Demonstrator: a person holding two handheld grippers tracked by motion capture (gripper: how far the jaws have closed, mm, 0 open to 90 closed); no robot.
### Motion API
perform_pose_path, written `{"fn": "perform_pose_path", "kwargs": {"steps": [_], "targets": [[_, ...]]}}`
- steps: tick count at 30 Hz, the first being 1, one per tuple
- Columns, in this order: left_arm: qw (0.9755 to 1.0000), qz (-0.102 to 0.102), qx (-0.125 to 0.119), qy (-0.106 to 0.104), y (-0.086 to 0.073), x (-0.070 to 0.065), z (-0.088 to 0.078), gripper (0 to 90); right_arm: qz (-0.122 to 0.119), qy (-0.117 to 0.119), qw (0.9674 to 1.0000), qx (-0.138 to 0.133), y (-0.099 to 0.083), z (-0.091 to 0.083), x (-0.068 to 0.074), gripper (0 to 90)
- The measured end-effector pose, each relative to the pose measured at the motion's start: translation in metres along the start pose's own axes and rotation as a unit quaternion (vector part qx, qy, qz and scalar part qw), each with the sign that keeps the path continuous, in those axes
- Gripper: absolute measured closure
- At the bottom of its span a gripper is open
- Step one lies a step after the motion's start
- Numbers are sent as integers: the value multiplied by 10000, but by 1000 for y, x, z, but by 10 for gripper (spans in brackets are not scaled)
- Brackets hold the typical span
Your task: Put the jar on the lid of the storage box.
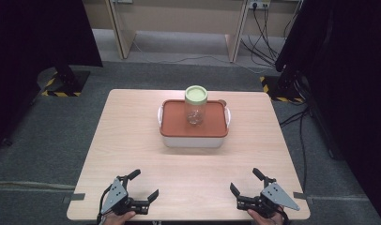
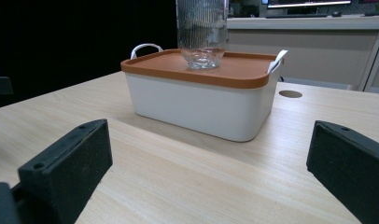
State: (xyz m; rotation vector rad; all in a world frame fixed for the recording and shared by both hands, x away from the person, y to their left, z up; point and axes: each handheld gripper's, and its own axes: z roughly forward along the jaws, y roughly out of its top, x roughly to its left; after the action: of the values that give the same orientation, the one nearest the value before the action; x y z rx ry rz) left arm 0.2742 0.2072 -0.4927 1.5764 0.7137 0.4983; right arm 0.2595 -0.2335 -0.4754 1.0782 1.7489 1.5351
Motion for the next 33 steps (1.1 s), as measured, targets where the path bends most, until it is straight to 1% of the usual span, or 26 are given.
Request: {"fn": "perform_pose_path", "kwargs": {"steps": [11, 17, 33], "targets": [[10000, 4, -2, -9, 0, 0, 0, 2, -12, -9, 10000, -5, -1, -1, 0, 6], [10000, 2, 0, -9, 0, 0, 0, 2, 14, -26, 10000, 36, -5, -4, -1, 6], [10000, -3, -8, -3, 0, 0, 0, 2, 31, -68, 10000, 24, -8, -11, -2, 6]]}}
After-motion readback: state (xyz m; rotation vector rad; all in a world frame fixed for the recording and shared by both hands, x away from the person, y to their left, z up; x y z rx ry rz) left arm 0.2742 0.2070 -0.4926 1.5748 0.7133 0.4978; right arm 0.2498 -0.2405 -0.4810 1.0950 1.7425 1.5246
